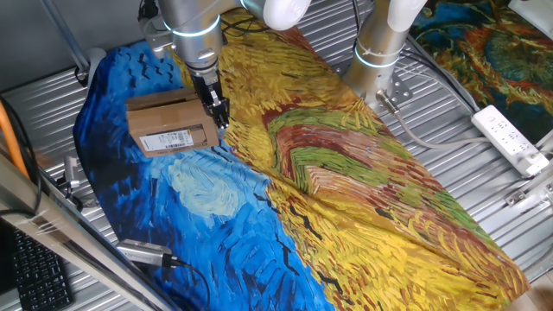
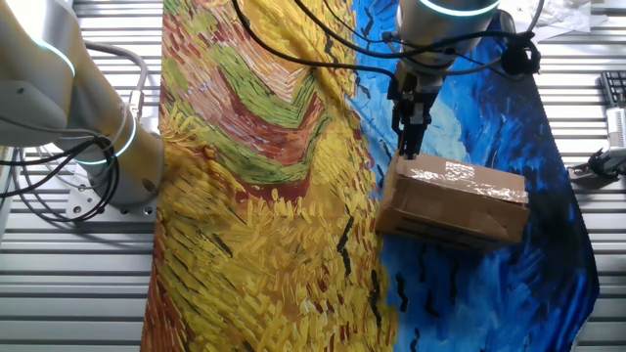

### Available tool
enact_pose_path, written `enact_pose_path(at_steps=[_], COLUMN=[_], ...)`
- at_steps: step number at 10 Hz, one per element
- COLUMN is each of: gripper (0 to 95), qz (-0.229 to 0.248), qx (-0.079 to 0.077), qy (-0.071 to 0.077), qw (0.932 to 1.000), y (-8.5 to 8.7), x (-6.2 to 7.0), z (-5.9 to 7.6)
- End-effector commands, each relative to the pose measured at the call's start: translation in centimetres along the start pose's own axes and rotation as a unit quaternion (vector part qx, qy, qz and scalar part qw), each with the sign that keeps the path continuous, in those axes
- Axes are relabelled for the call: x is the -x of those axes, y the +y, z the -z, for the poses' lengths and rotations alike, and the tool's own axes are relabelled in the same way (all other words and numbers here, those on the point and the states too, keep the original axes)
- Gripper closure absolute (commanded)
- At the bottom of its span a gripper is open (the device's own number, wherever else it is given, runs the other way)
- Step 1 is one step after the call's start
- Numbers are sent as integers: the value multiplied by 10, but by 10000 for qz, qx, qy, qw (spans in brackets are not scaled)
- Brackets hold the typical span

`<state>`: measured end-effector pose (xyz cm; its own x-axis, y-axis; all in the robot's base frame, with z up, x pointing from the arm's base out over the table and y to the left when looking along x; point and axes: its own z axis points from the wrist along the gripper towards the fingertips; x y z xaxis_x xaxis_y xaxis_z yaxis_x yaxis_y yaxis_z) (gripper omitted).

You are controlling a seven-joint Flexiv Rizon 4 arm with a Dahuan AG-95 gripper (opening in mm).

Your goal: Open a box

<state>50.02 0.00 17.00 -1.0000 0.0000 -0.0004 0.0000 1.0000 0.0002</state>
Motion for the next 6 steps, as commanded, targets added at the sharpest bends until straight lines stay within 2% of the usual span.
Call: enact_pose_path(at_steps=[1,2,3,4,5,6], gripper=[0,950,950,950,950,950], qz=[0,98,147,161,111,49], qx=[-1,524,391,394,241,156], qy=[2,190,199,178,199,193], qw=[10000,9984,9989,9989,9994,9997], y=[0,0,0,0,0,0], x=[0,0,0,0,0,0], z=[0,0,0,0,0,0])
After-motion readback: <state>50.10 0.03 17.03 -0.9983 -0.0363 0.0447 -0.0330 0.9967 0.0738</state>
